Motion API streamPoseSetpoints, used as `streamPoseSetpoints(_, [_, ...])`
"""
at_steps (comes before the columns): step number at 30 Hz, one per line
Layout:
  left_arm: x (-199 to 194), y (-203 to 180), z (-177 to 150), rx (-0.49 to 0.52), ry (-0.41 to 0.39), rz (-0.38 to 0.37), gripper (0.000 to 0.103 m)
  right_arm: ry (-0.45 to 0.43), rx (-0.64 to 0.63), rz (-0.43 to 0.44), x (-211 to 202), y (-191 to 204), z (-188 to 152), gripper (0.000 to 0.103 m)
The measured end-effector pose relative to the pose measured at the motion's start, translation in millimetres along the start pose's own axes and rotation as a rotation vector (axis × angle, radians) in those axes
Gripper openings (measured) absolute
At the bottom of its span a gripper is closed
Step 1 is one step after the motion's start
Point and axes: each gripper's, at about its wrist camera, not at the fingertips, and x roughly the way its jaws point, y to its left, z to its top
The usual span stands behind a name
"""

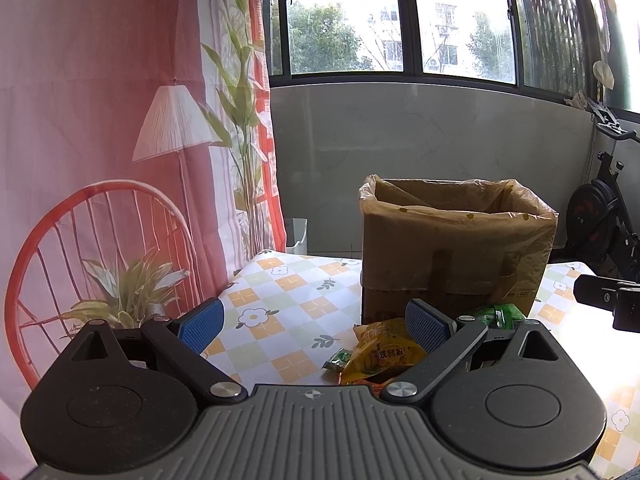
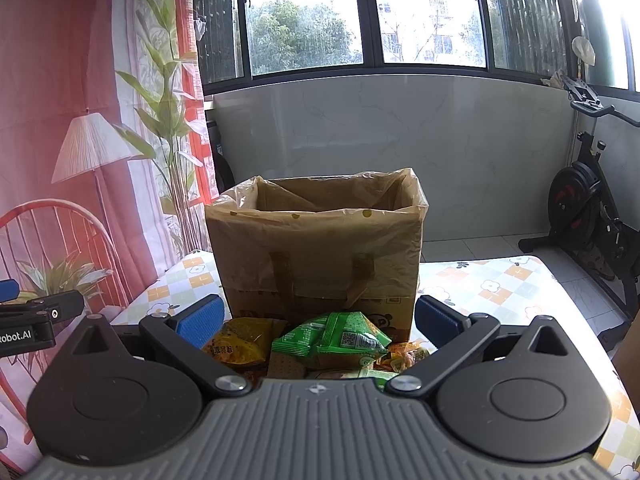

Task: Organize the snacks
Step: 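Move both tools down toward the snack pile in front of the box, then close the left tool on the orange bag while the right tool grasps the green vegetable-fiber bag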

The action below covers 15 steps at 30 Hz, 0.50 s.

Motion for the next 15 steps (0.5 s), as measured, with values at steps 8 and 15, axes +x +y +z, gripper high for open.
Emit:
streamPoseSetpoints(8, [41,8,-19,-0.073,0.037,0.012,0.094,0.028,0.040,-0.026,25,-18,-27,0.103])
streamPoseSetpoints(15, [77,-2,-37,-0.038,0.121,-0.026,0.085,0.070,0.052,-0.062,59,-33,-52,0.103])
